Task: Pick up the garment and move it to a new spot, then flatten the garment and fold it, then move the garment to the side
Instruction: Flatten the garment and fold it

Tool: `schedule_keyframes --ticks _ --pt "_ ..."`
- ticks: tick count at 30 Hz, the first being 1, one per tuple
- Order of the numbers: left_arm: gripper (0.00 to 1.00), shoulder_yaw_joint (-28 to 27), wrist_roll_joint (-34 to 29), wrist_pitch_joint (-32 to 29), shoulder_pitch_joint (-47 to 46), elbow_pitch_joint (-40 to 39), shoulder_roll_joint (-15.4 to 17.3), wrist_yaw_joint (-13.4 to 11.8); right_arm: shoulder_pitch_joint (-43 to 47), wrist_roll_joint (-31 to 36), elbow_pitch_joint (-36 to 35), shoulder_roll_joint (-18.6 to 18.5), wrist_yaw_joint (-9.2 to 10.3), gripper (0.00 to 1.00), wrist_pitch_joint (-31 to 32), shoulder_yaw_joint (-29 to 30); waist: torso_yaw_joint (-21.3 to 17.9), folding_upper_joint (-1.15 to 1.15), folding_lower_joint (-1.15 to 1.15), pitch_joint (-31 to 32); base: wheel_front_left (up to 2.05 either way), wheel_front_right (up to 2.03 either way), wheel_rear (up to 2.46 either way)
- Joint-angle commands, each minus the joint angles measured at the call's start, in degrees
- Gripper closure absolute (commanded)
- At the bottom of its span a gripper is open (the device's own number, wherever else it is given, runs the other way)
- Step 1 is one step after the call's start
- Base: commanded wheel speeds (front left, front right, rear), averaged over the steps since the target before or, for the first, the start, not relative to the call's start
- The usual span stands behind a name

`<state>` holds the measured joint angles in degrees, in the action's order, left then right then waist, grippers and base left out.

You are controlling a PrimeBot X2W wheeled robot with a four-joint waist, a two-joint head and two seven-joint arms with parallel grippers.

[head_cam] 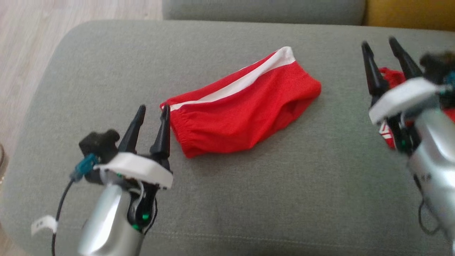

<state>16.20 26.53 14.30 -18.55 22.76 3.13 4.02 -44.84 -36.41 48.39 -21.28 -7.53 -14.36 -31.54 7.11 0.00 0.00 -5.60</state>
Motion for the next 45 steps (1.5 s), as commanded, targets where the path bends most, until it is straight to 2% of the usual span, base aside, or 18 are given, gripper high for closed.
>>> schedule_keyframes --ticks 1,6,10,18,22,29,33,37,39,40,45 --pt "0.00 -2.66 -1.24 0.70 0.20 -2.84 0.26 -0.12 5.18 4.38 -4.00 0.89 0.04 0.00 -0.62 4.38 -1.22 0.00 0.00 1.26 0.00 0.00 0.00" --pt "0.00 -4.57 -3.40 0.70 4.65 -5.62 -0.08 0.38 17.18 18.33 -13.60 5.00 0.04 0.00 -0.62 16.69 -2.50 0.00 0.00 2.19 0.00 0.00 0.00" --pt "0.00 -6.04 -4.59 0.70 7.88 -7.50 -0.20 0.78 24.91 25.68 -19.86 9.87 0.04 0.00 -0.63 23.88 -3.26 0.00 0.00 2.65 0.00 0.00 0.00" --pt "0.00 -6.18 -3.24 0.70 11.75 -9.76 -0.23 -0.30 31.81 30.41 -24.79 15.65 0.04 0.00 -0.29 29.58 -3.74 0.00 0.00 2.59 0.00 0.00 0.00" --pt "0.00 -5.31 -2.63 0.70 11.82 -10.51 -0.24 -0.62 31.79 24.15 -25.10 17.37 0.04 0.00 2.83 30.42 -2.66 0.00 0.00 1.45 0.00 0.00 0.00" --pt "0.00 -2.86 -2.57 0.70 10.18 -9.95 -0.24 -0.38 27.01 1.21 -23.24 18.32 0.04 0.00 14.72 31.74 1.16 0.00 0.00 -1.34 0.00 0.00 0.00" --pt "0.00 -1.44 -2.48 0.70 9.32 -9.58 -0.24 -0.70 22.92 -7.67 -19.62 18.37 0.04 0.00 21.28 33.81 4.00 0.00 0.00 -3.11 0.00 0.00 0.00" --pt "0.00 0.36 -1.89 0.70 8.39 -8.50 -0.24 -0.86 16.98 -12.94 -13.49 18.38 0.04 0.00 27.65 36.96 7.55 0.00 0.00 -5.40 0.00 0.00 0.00" --pt "0.00 0.60 -1.77 0.70 8.23 -8.40 -0.24 -0.88 15.74 -13.30 -11.98 18.38 0.04 0.00 28.60 37.72 8.10 0.00 0.00 -5.81 0.00 0.00 0.00" --pt "0.00 0.88 -1.19 0.70 8.01 -8.42 -0.24 -1.02 13.13 -13.45 -8.53 18.39 0.04 0.00 29.82 39.70 9.09 0.00 0.00 -6.53 0.00 0.00 0.00" --pt "0.00 1.63 0.03 0.70 7.54 -8.11 -0.24 -1.12 6.72 -12.53 0.17 18.39 0.04 0.00 31.72 43.50 10.94 0.00 0.00 -7.98 0.00 0.00 0.00"
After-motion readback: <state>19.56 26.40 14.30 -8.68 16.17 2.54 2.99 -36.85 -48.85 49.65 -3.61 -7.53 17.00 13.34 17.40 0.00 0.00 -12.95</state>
